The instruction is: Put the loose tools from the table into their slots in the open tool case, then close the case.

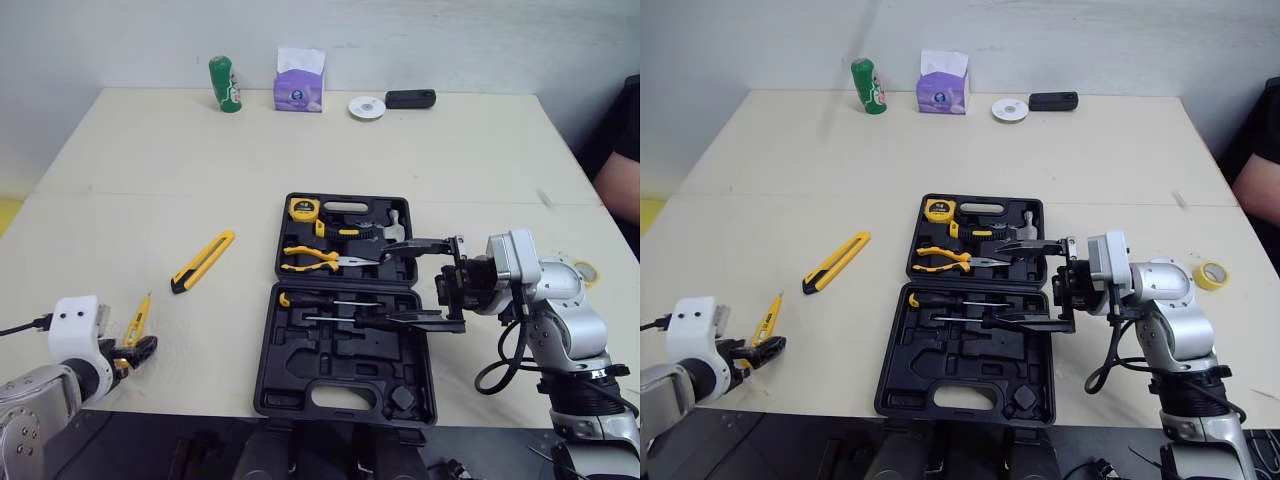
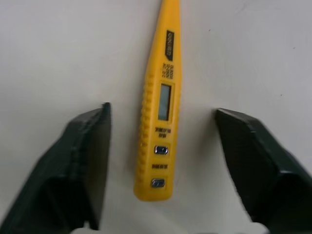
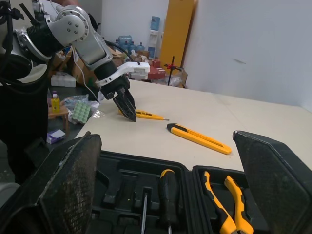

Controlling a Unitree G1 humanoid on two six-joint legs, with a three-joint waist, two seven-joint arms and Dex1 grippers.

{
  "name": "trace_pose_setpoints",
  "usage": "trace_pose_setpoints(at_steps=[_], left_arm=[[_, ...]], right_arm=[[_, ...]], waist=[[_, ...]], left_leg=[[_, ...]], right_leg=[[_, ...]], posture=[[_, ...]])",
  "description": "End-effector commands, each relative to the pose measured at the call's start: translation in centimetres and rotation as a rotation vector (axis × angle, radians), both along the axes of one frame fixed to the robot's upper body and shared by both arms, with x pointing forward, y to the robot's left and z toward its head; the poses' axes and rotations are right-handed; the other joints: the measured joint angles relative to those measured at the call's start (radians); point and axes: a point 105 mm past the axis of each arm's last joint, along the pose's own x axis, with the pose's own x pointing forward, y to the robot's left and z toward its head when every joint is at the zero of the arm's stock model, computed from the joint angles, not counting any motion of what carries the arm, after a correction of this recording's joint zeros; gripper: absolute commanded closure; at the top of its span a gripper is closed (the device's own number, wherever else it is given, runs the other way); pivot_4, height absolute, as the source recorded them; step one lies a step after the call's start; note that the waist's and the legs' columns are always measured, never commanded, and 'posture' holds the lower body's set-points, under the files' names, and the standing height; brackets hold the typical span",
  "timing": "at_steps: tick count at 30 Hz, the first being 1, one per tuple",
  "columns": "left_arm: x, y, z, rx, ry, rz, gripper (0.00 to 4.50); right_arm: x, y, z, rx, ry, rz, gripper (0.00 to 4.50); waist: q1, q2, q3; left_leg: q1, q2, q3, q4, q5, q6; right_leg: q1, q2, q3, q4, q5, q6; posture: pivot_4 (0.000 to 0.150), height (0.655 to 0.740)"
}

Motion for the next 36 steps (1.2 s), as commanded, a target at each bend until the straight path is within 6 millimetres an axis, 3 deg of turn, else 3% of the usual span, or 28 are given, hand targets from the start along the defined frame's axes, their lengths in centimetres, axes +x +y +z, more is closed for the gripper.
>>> trace_pose_setpoints(at_steps=[1, 5, 14, 18, 21, 25, 28, 32, 36], left_arm=[[-0.4, 0.8, -1.3, -0.005, 0.05, 0.027, 2.63], [-0.6, 1.1, -1.8, -0.006, 0.059, 0.04, 3.97], [-1.1, 2.3, -1.1, 0.018, 0.009, 0.09, 3.97], [0.1, 2.0, 3.0, 0.095, -0.227, -0.028, 3.97], [0.0, 1.7, 4.8, 0.163, -0.332, -0.126, 3.97], [0.7, -1.6, 9.2, 0.211, -0.538, -0.453, 3.97], [1.1, -4.0, 10.9, 0.176, -0.607, -0.652, 3.97], [2.1, -8.3, 12.0, 0.102, -0.588, -0.979, 3.97], [2.0, -12.2, 11.7, 0.09, -0.469, -1.281, 3.97]], right_arm=[[-0.1, -0.8, -0.1, -0.001, -0.028, -0.013, 0.0], [0.0, -1.1, -0.5, -0.005, -0.027, -0.024, 0.0], [0.0, -2.3, -1.7, -0.026, -0.016, -0.056, 0.0], [0.3, -3.1, -1.8, -0.037, -0.031, -0.086, 0.0], [0.7, -4.0, -1.8, -0.061, -0.053, -0.118, 0.0], [1.4, -4.7, -0.9, -0.086, -0.07, -0.18, 0.0], [1.7, -5.1, -0.6, -0.107, -0.069, -0.208, 0.0], [1.7, -5.9, -0.5, -0.135, -0.061, -0.252, 0.0], [1.6, -6.5, -0.5, -0.144, -0.062, -0.289, 0.0]], waist=[[0.0, 0.0, 0.0], [-0.001, 0.001, 0.0], [-0.003, 0.001, -0.001], [-0.003, 0.0, 0.0], [-0.002, -0.001, 0.001], [-0.001, -0.001, 0.001], [0.001, -0.001, 0.001], [0.0, -0.001, 0.001], [-0.002, -0.001, 0.001]], left_leg=[[0.0, 0.0, 0.0, 0.0, 0.0, 0.0], [0.0, 0.0, 0.001, 0.0, 0.0, 0.0], [0.001, 0.001, 0.001, -0.001, 0.0, 0.0], [0.001, 0.002, 0.001, -0.001, -0.001, -0.001], [-0.001, 0.002, 0.002, 0.0, -0.002, 0.0], [-0.002, 0.002, 0.003, 0.0, -0.003, 0.001], [-0.002, 0.002, 0.002, 0.0, -0.004, 0.001], [-0.002, 0.002, 0.003, 0.0, -0.004, 0.001], [-0.003, 0.002, 0.003, 0.0, 0.0, 0.007]], right_leg=[[0.0, 0.0, 0.0, 0.0, 0.0, 0.0], [0.0, 0.0, 0.0, 0.0, 0.0, 0.0], [0.0, 0.0, 0.001, 0.0, 0.0, 0.0], [-0.001, 0.001, 0.001, 0.0, 0.0, -0.001], [-0.002, 0.001, 0.001, -0.002, 0.0, -0.001], [-0.001, 0.001, 0.001, -0.005, 0.0, -0.001], [-0.001, 0.0, 0.001, -0.005, 0.0, -0.001], [-0.001, 0.001, 0.0, -0.006, 0.0, -0.001], [-0.001, 0.002, 0.0, -0.005, 0.001, 0.0]], posture=[[0.15, 0.74], [0.15, 0.74], [0.15, 0.74], [0.15, 0.74], [0.15, 0.74], [0.15, 0.74], [0.15, 0.74], [0.15, 0.74], [0.15, 0.74]])
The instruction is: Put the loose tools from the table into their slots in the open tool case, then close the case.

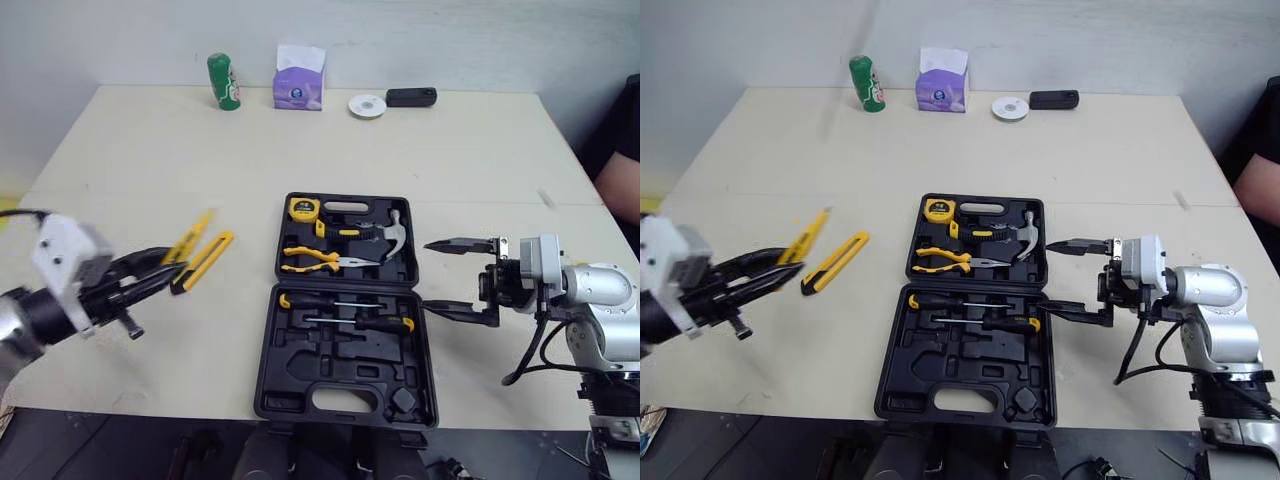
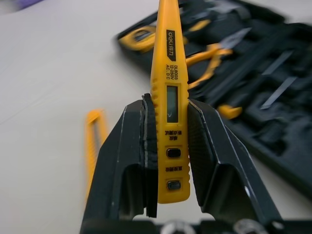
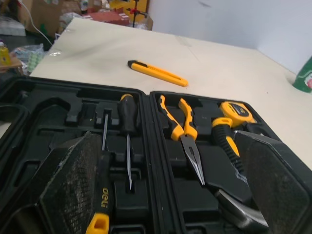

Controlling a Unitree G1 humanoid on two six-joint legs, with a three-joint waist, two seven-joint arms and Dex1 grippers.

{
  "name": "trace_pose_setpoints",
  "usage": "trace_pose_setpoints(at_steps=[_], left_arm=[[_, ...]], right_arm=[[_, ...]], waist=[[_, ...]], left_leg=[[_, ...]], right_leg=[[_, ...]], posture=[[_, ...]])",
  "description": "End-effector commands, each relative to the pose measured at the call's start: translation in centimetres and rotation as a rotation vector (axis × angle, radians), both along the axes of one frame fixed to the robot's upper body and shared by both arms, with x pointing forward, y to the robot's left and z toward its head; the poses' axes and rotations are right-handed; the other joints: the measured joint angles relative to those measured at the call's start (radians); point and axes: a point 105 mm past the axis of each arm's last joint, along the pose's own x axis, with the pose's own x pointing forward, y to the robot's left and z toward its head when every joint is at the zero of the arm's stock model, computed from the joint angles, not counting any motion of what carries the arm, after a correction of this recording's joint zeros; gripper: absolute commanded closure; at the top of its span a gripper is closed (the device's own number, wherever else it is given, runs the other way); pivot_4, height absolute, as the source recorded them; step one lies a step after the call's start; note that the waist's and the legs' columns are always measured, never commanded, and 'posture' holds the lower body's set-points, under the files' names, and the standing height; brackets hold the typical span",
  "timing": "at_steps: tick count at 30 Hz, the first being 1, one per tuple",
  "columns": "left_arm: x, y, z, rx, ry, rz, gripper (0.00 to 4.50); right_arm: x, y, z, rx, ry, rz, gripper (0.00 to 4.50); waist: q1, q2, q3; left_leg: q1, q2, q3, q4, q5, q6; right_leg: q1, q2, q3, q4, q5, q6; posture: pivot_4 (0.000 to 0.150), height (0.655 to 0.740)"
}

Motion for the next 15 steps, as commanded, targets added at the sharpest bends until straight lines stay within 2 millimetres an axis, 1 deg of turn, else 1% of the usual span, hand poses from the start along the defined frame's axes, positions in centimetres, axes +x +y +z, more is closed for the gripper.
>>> trace_pose_setpoints(at_steps=[1, 3, 5, 9, 13, 15], left_arm=[[-0.7, -3.1, -0.3, 0.062, 0.069, -0.216, 3.97], [-0.9, -5.0, -0.1, 0.063, 0.111, -0.311, 3.97], [-0.9, -6.1, -0.7, 0.116, 0.147, -0.377, 3.97], [0.0, -6.9, -2.6, 0.288, 0.187, -0.415, 3.97], [0.4, -7.9, -3.7, 0.381, 0.268, -0.438, 3.97], [0.9, -8.7, -4.0, 0.4, 0.288, -0.424, 3.97]], right_arm=[[-0.3, -0.7, 1.0, -0.008, -0.05, -0.037, 0.0], [-0.4, -0.9, 1.0, -0.006, -0.052, -0.056, 0.0], [-0.7, -0.9, 0.9, -0.007, -0.049, -0.064, 0.0], [-1.1, -0.9, 0.6, -0.012, -0.028, -0.081, 0.0], [-1.1, -1.0, 0.6, -0.007, -0.022, -0.116, 0.0], [-1.4, -0.9, 0.5, -0.007, -0.018, -0.121, 0.0]], waist=[[-0.002, 0.0, 0.0], [-0.003, 0.001, 0.0], [-0.005, 0.0, 0.001], [-0.002, 0.0, 0.001], [0.0, 0.0, 0.001], [0.001, 0.0, 0.001]], left_leg=[[0.0, 0.0, 0.0, 0.0, 0.0, 0.0], [0.0, 0.0, 0.001, 0.0, 0.0, 0.0], [0.0, 0.001, 0.001, 0.0, 0.0, 0.0], [0.001, 0.003, 0.002, 0.0, 0.001, -0.002], [0.001, 0.003, 0.003, 0.001, 0.002, -0.002], [0.001, 0.003, 0.003, 0.001, 0.002, -0.002]], right_leg=[[0.0, 0.0, 0.0, 0.0, 0.0, 0.0], [0.0, 0.001, 0.001, 0.0, 0.0, 0.0], [0.0, 0.003, 0.001, 0.0, 0.0, 0.001], [0.0, 0.009, 0.004, 0.0, 0.0, 0.001], [0.0, 0.01, 0.007, 0.001, 0.0, 0.001], [0.0, 0.01, 0.008, 0.001, 0.001, 0.001]], posture=[[0.15, 0.74], [0.15, 0.74], [0.15, 0.74], [0.15, 0.74], [0.15, 0.74], [0.15, 0.74]])
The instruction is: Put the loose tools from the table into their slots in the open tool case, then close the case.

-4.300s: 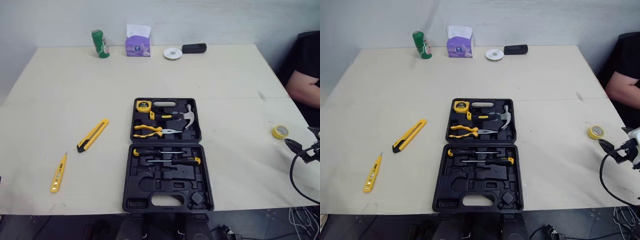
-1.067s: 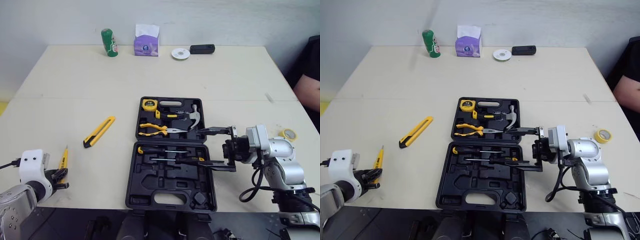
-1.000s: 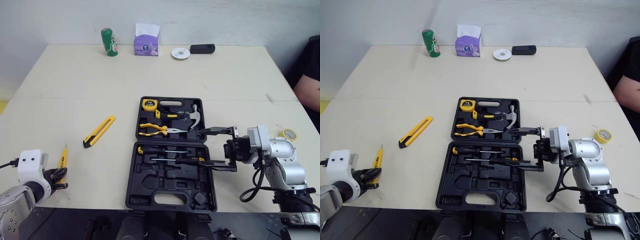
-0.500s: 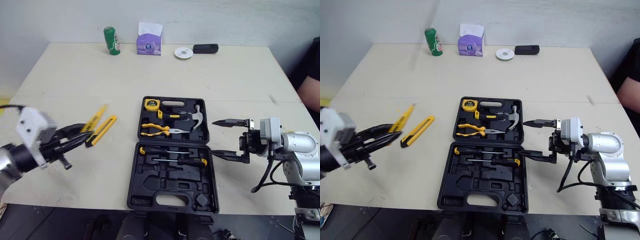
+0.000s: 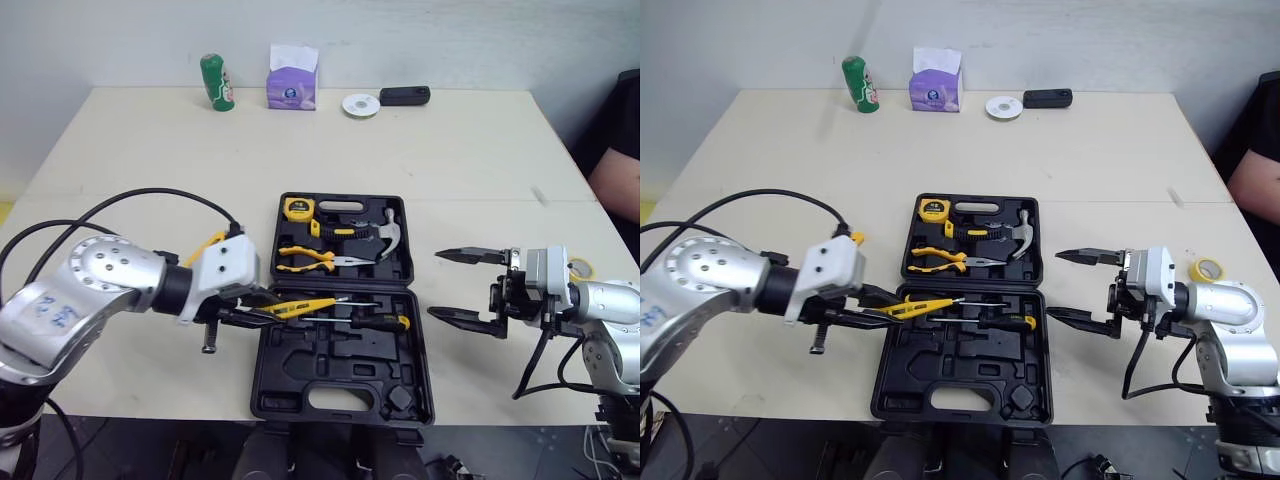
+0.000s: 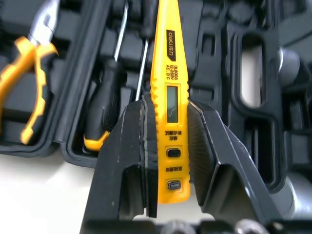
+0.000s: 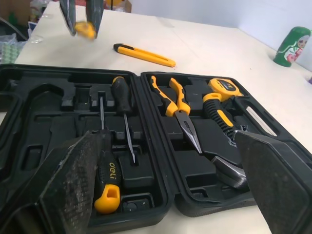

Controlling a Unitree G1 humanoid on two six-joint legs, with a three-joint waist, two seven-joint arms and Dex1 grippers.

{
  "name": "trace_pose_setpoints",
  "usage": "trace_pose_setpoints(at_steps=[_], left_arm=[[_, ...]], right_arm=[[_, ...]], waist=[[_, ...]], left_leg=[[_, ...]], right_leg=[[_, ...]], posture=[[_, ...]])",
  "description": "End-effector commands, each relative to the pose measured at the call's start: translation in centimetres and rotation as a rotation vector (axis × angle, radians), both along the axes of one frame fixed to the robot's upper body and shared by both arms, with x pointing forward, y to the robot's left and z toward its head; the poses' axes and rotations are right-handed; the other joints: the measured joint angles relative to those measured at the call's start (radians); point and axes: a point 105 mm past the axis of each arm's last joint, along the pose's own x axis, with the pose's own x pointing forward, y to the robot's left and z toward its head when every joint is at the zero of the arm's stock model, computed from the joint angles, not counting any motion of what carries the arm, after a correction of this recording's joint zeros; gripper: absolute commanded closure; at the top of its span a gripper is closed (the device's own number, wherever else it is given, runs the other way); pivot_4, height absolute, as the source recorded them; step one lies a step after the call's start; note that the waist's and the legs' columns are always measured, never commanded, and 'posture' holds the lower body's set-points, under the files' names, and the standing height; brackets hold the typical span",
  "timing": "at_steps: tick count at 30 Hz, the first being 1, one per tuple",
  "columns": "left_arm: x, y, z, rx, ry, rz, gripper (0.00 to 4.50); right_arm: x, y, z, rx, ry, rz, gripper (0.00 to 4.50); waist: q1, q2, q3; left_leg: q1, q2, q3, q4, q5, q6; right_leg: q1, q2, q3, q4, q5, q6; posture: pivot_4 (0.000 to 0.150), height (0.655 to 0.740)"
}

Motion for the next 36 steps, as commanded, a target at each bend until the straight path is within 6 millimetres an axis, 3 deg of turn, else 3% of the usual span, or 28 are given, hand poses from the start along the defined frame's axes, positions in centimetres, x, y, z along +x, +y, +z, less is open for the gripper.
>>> trace_pose_setpoints(at_steps=[1, 6, 15, 26, 36], left_arm=[[0.8, -1.0, -0.3, 0.046, 0.004, 0.022, 3.97], [1.7, -2.0, -1.9, 0.188, 0.03, 0.087, 3.97], [1.5, -4.2, -2.6, 0.273, 0.036, -0.027, 3.97], [1.5, -4.0, -3.6, 0.318, 0.029, -0.036, 3.97], [1.7, -3.9, -3.9, 0.337, 0.026, -0.012, 3.97]], right_arm=[[-0.5, -0.1, 1.0, -0.005, -0.039, -0.013, 0.0], [-1.7, 0.8, 0.9, 0.022, -0.029, -0.007, 0.0], [-2.5, 1.4, 0.5, 0.039, -0.009, -0.016, 0.0], [-2.5, 1.4, 0.3, 0.051, -0.014, -0.028, 0.0], [-2.2, 0.3, -1.4, 0.051, 0.001, -0.017, 0.0]], waist=[[0.002, 0.0, 0.0], [0.003, -0.002, 0.001], [0.003, -0.003, 0.002], [0.003, -0.003, 0.002], [0.002, -0.003, 0.002]], left_leg=[[0.0, 0.0, 0.0, 0.0, 0.0, 0.0], [-0.001, 0.0, 0.0, 0.0, 0.0, 0.001], [-0.001, 0.0, 0.0, 0.003, 0.001, 0.001], [-0.001, 0.0, 0.0, 0.005, 0.002, 0.002], [0.0, -0.001, 0.0, 0.006, 0.002, 0.003]], right_leg=[[0.0, 0.0, 0.0, 0.0, 0.0, 0.0], [0.0, 0.001, 0.0, 0.0, 0.0, 0.0], [0.0, 0.001, 0.001, 0.001, 0.0, 0.001], [0.0, 0.001, 0.002, 0.003, 0.0, 0.001], [0.0, 0.001, 0.002, 0.004, 0.0, 0.001]], posture=[[0.15, 0.74], [0.15, 0.74], [0.15, 0.74], [0.15, 0.74], [0.15, 0.74]])
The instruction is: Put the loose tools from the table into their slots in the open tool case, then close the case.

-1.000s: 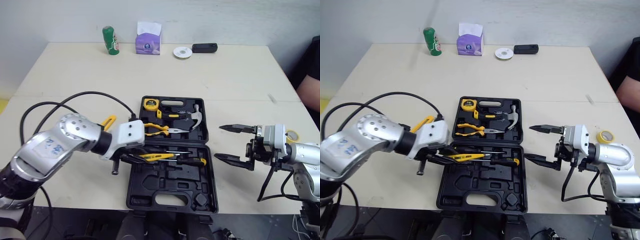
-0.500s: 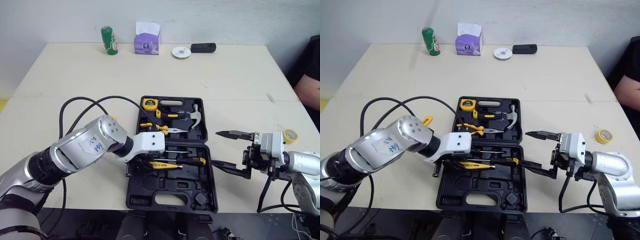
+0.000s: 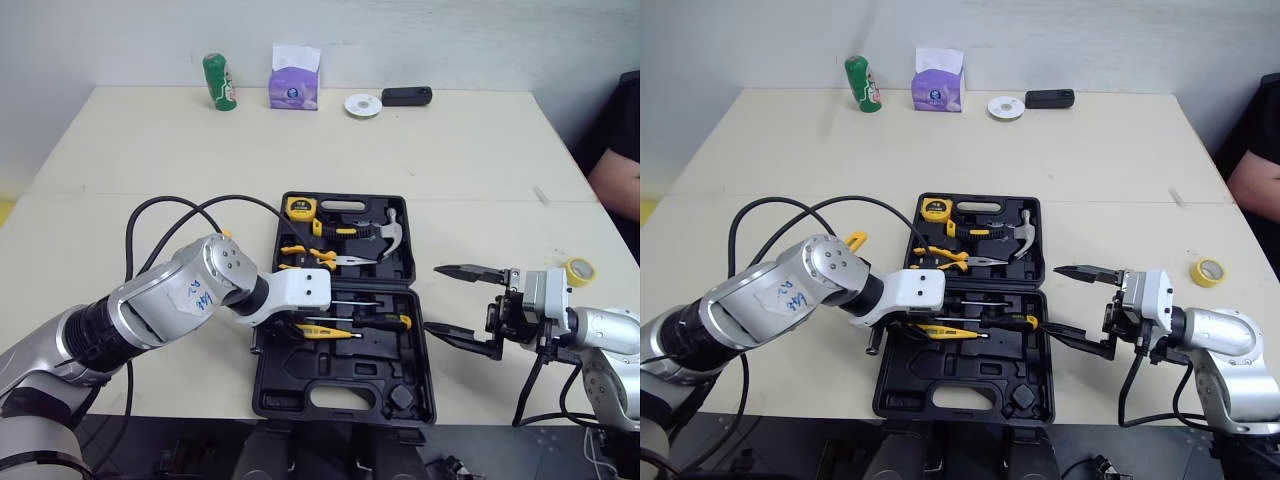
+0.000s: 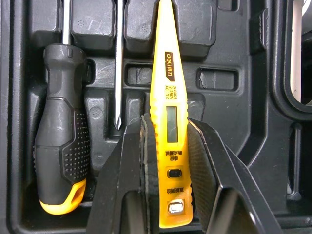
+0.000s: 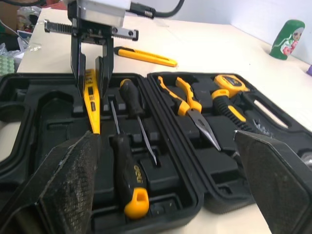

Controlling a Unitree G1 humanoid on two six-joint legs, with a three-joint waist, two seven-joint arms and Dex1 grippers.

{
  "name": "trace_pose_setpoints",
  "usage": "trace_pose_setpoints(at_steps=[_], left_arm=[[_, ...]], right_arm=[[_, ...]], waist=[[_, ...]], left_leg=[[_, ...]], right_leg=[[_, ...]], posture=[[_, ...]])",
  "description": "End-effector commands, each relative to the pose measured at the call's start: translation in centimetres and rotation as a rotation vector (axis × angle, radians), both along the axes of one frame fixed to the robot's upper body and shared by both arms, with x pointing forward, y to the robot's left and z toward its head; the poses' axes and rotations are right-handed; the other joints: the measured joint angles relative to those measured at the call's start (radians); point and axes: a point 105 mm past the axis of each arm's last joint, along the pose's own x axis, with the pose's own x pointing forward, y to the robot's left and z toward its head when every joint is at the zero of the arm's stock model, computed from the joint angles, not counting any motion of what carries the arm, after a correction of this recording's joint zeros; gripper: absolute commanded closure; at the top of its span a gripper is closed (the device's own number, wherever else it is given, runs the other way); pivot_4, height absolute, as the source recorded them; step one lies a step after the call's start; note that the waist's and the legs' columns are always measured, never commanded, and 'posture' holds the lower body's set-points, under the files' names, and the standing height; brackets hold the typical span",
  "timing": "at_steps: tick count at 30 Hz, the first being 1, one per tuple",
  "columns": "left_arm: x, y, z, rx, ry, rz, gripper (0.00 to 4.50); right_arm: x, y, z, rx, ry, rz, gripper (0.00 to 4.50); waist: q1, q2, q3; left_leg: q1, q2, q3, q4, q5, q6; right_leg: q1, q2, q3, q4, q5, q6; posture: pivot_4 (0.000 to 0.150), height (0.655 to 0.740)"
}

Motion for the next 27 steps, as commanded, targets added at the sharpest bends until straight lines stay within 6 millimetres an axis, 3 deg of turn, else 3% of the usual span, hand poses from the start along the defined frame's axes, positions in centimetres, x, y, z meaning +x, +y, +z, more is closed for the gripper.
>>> trace_pose_setpoints(at_steps=[1, 9, 16, 27], left_arm=[[0.1, 0.1, 0.1, 0.017, -0.009, 0.007, 3.97], [0.0, -0.4, 0.2, -0.007, -0.018, 0.011, 3.97], [-0.4, -1.7, 1.7, -0.106, -0.024, -0.024, 0.73], [0.6, -1.6, 5.2, -0.324, -0.107, -0.061, 0.73]], right_arm=[[-0.2, -0.1, 0.2, 0.008, -0.035, 0.016, 0.0], [-0.6, -0.6, -0.4, 0.007, -0.034, 0.023, 0.0], [-0.8, -1.1, -0.9, 0.003, -0.029, 0.027, 0.0], [-0.2, -0.9, -0.7, -0.01, -0.033, 0.044, 0.0]], waist=[[0.0, 0.0, 0.0], [0.0, 0.0, 0.0], [0.0, 0.0, 0.0], [-0.002, 0.0, 0.0]], left_leg=[[0.0, 0.0, 0.0, 0.0, 0.0, 0.0], [0.0, 0.0, 0.0, 0.002, 0.0, 0.0], [-0.001, 0.0, -0.001, 0.005, 0.0, 0.0], [0.0, 0.0, -0.001, 0.007, 0.0, 0.0]], right_leg=[[0.0, 0.0, 0.0, 0.0, 0.0, 0.0], [0.001, 0.0, 0.0, 0.001, 0.0, 0.0], [0.001, -0.001, 0.0, 0.002, 0.0, 0.0], [0.001, -0.001, 0.001, 0.003, 0.0, 0.0]], posture=[[0.15, 0.74], [0.15, 0.74], [0.15, 0.74], [0.15, 0.74]])
